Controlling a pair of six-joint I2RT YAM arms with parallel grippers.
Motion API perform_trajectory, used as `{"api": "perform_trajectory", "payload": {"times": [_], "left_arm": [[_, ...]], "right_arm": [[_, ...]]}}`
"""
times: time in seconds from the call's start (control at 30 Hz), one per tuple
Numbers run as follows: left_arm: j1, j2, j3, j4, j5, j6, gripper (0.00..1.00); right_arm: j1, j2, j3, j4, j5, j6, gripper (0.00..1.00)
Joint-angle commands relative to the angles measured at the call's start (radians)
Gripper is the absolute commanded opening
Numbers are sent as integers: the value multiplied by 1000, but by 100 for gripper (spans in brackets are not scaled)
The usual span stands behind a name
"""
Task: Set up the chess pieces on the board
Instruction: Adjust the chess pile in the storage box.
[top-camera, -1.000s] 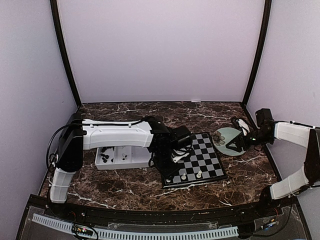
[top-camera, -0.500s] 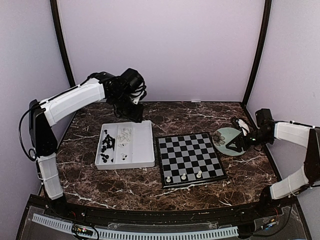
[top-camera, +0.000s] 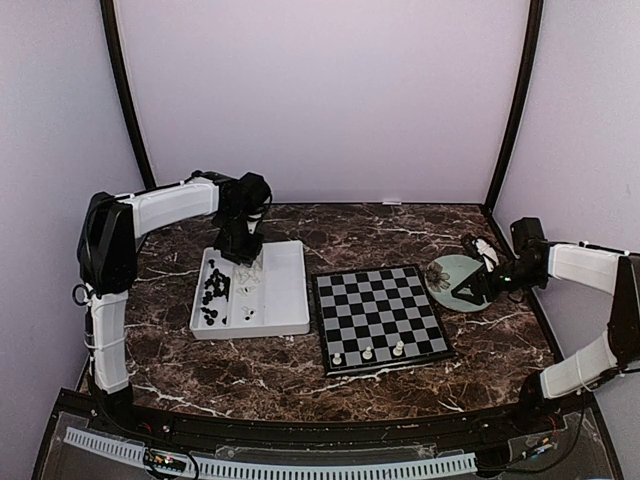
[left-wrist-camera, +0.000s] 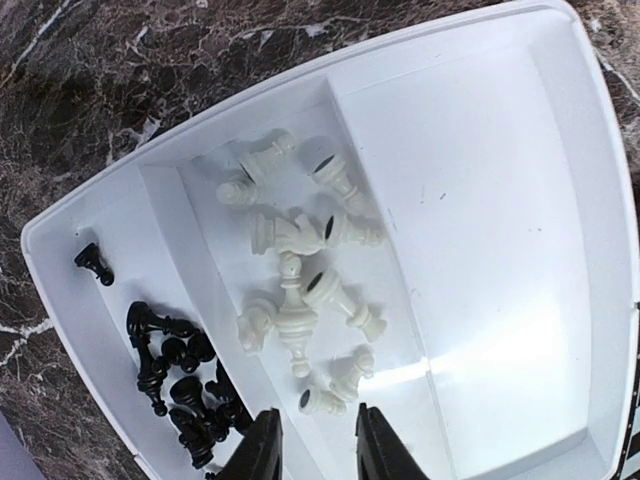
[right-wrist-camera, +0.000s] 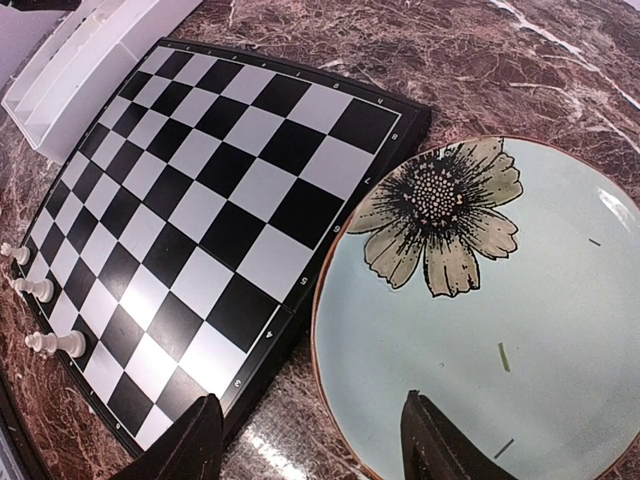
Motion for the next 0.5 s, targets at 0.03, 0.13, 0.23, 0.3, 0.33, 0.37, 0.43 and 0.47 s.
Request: {"api": "perform_trajectory", "payload": {"times": [0.03, 0.13, 0.23, 0.3, 0.33, 0.37, 0.43, 0.47], "left_arm": [[21, 8, 3, 18, -8, -69, 31], [33, 26, 3, 12, -21, -124, 33], [49, 38, -6, 19, -3, -156, 33], [59, 44, -23, 34, 7, -171, 33], [60, 49, -26, 38, 7, -174, 33], [63, 52, -29, 40, 4, -179, 32], [68, 59, -35, 47, 9, -187, 31], [69, 63, -38, 51, 13, -189, 31]], "right_arm": [[-2, 3, 4, 1, 8, -7, 62], [-2, 5, 3, 0, 4, -9, 62], [-2, 5, 3, 0, 3, -10, 62], [-2, 4, 4, -2, 2, -11, 62], [-2, 4, 4, -3, 1, -12, 63], [-1, 2, 4, -3, -2, -13, 62], [-2, 2, 4, -3, -4, -13, 62], [-2, 3, 4, -3, -5, -13, 62]]}}
